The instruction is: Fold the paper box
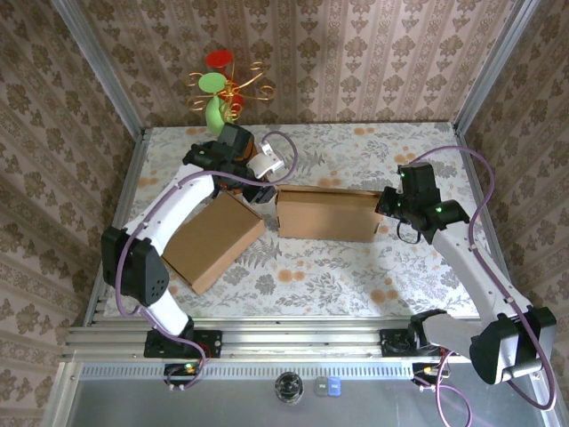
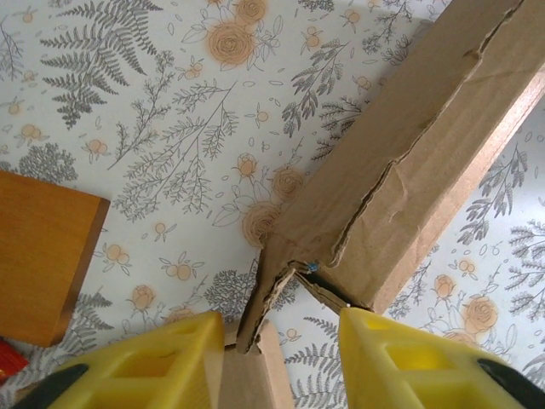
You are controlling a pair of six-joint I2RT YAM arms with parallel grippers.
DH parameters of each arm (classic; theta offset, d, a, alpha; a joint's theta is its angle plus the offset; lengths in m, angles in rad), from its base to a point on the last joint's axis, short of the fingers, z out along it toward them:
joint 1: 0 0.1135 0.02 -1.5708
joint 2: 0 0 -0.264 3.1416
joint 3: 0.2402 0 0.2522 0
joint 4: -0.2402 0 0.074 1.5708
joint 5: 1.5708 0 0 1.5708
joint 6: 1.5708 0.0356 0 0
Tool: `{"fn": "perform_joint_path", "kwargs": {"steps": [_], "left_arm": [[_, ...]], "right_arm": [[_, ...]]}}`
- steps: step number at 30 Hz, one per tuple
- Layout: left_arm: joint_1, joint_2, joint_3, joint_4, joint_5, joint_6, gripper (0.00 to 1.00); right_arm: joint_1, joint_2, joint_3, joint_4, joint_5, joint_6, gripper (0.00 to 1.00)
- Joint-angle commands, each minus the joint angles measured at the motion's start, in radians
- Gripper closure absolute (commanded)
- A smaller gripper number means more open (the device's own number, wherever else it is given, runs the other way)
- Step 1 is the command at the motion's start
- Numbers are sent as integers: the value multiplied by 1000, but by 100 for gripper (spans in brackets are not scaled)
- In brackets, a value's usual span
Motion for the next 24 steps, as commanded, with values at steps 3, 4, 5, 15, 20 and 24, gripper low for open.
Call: {"fn": "perform_joint_path", "kwargs": {"steps": [3,4,5,15,20,24], "left_arm": [[-14,37,49,-33,2,7,69],[-18,42,53,-34,0,6,69],[-21,44,58,-36,-4,3,70],[-45,78,101,-72,-21,-75,90],[-53,94,132,-122,-16,-175,100],[-66,133,185,-198,-15,-251,100]], "right_arm": [[6,15,15,-29,14,8,100],[6,15,14,-28,14,8,100],[7,15,16,-29,16,8,100],[6,18,13,-23,19,16,100],[8,18,16,-23,27,16,100],[23,22,26,-33,53,5,100]]}}
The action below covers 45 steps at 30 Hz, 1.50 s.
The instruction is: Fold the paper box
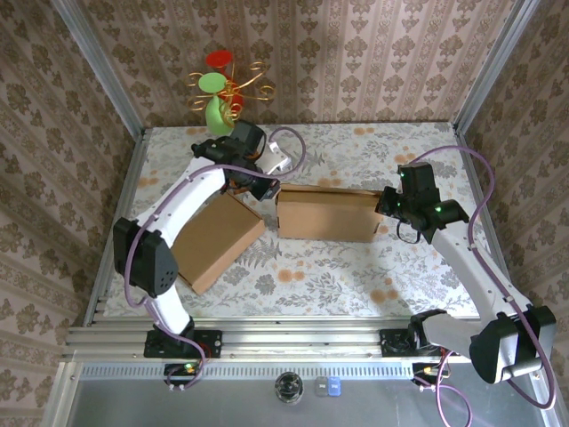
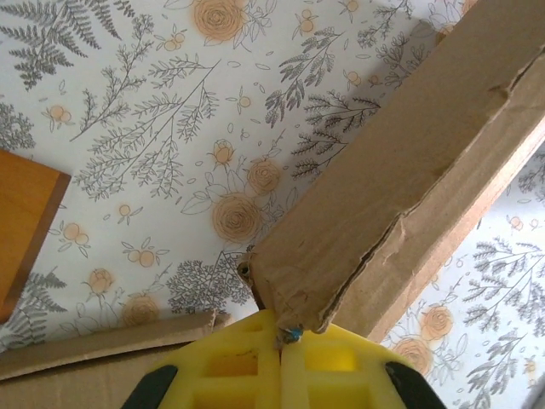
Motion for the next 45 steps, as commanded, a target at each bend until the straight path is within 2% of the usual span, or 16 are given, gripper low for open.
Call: {"fn": "perform_joint_path", "kwargs": {"steps": [1,10,19,34,40,45], "left_arm": [[-16,43,63,-95,15,-107,100],[-32,101,167,-184,-28,-377,100],[-36,143,222,-242,-30,-480,100],[-24,94,77,-106,-8,-620,100],[-23,53,9,-64,-22,-607,100],[-27,-23,-136,84,-24,-593,100]], "right_arm": [[21,17,24,-34,43,2,100],[61,17,13,-13,65,20,100],[63,15,0,-5,71,20,100],[64,17,-13,5,70,20,100],[64,3,-38,21,68,13,100],[63,-37,-108,121,61,-2,100]]}}
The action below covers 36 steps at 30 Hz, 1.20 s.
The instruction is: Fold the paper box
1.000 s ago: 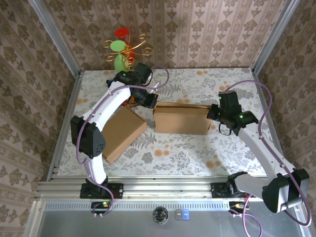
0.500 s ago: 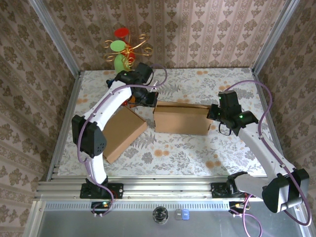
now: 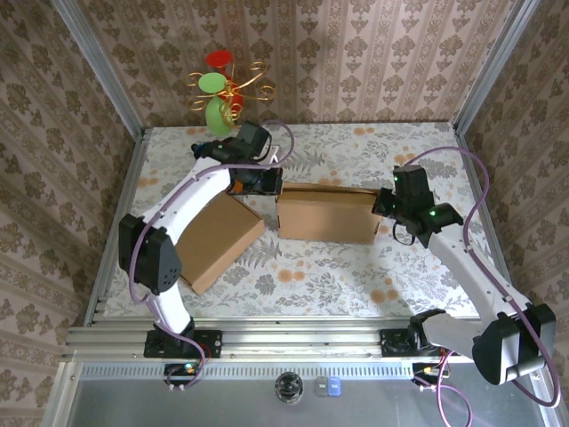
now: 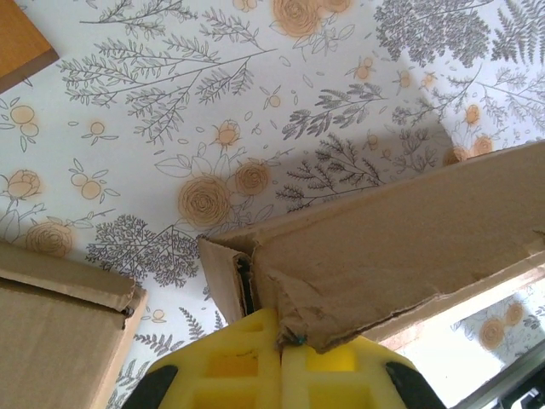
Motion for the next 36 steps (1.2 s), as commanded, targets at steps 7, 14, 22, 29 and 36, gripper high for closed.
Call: {"fn": "perform_joint_path", "kwargs": {"steps": [7,14,22,29,36], "left_arm": [[-31,-80,-194,108,-4,28,100],[-69,-129,-320,194,-69,16,100],[-77,-173,-415,274,-97,1,100],[-92,-191,-425,284,-148,-1,100],[-98,-188,-414,267,-157,10,100]], "right_arm": [[13,-69,-113,74,-16,-27,100],[13,-109,-178,103,-16,-42,100],[13,-142,-119,-13,-31,24,82],[5,-168,-36,-171,-225,362,13],[-17,-277,-57,-107,-240,703,16]]}}
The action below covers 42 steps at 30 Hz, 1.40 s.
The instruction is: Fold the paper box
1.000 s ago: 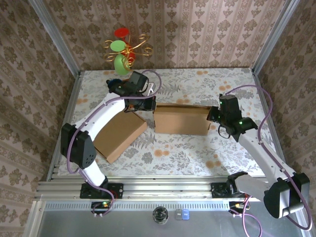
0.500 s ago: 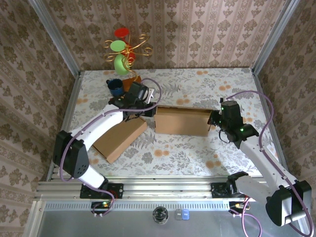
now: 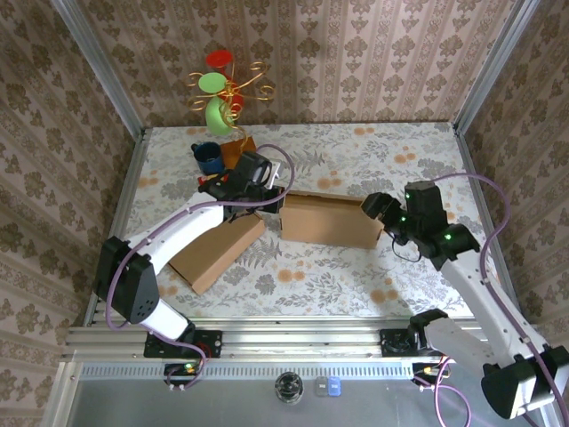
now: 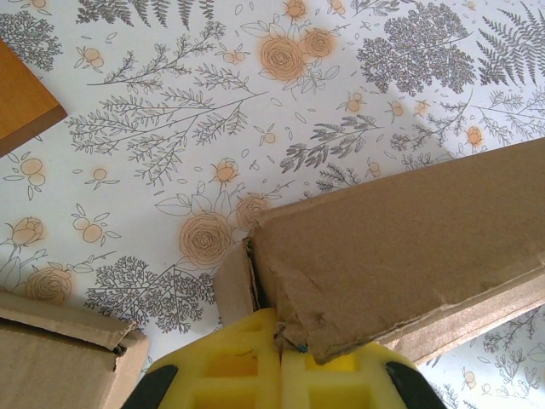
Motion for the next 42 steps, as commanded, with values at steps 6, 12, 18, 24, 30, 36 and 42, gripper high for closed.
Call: {"fn": "perform_joint_path", "kwargs": {"steps": [6,12,18,24,30,36,42], "left_arm": [[-14,17,-24,-133,-17,8,100],[-14,5,-21,-139,-24,17,100],[-15,4,-18,-142,-19,16,100],[-14,1,-14,-144,-14,13,100],[-15,-24,-23,-148,5,-19,86],[17,-95,-14,-181,112,-180,66],[102,-138,-54,-117,213,-493,61]], "right_arm": [[-122,-70,-106,173,-103,487,11],[-169,0,-123,229,-174,589,14],[-170,23,-155,235,-187,625,25],[-170,9,-225,261,-160,634,40],[-170,-2,-251,240,-137,610,49],[-170,3,-268,226,-122,578,58],[-170,9,-277,224,-118,569,62]]}}
